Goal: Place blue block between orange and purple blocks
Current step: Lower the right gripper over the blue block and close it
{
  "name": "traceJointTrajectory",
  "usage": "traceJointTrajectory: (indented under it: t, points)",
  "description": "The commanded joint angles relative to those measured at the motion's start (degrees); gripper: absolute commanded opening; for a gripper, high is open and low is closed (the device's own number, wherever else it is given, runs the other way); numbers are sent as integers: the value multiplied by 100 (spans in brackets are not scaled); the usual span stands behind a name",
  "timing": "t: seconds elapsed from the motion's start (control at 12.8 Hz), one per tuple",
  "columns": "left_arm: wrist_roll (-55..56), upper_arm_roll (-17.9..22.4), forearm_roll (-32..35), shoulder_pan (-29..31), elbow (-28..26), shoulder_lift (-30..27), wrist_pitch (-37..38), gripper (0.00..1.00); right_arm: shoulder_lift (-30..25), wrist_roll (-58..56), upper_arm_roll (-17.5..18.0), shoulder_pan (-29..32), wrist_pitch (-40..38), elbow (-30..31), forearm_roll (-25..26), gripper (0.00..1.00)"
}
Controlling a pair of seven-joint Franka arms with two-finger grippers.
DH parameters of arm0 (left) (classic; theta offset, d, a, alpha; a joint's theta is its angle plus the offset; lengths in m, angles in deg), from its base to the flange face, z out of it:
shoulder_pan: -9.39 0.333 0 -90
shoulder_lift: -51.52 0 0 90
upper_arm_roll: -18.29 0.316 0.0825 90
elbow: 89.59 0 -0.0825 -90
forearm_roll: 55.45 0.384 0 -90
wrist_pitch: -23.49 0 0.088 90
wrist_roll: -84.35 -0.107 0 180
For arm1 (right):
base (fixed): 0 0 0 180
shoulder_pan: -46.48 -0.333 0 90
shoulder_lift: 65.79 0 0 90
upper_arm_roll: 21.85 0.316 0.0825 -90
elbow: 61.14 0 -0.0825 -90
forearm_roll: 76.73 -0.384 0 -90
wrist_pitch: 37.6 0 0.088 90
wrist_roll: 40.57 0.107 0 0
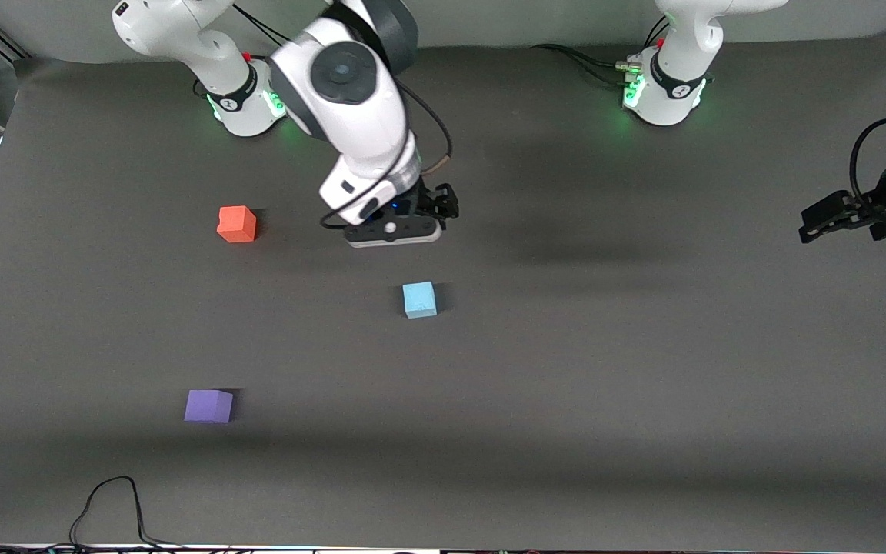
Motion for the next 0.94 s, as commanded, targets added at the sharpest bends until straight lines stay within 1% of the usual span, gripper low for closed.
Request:
traceJointTrajectory:
  t: [0.0,0.16,0.23,0.39,0.55,0.7,0.78,0.86]
  points:
    - [-204,365,74,-432,-175,-289,79,100,-98,-399,-87,-219,1155,1071,402,100]
    - [-213,375,74,-416,-166,-315,89,100,6,-452,-79,-219,1947,1608,736,100]
    - [-213,375,74,-416,-132,-324,141,100,146,-478,-87,-219,2151,1663,754,100]
    - [-213,367,74,-416,-96,-324,194,100,480,-749,-131,-158,2485,1663,746,100]
    - [-213,349,74,-425,-17,-333,299,100,858,-716,-140,-17,2907,1619,693,100]
    - [-222,340,74,-399,-8,-368,343,100,1113,-716,-140,-8,3215,1610,693,100]
    - [-213,253,74,-364,-8,-368,335,100,1210,-707,-140,1,3330,1610,684,100]
    - [-213,165,74,-198,-8,-377,343,100,1351,-663,-149,-8,3453,1602,667,100]
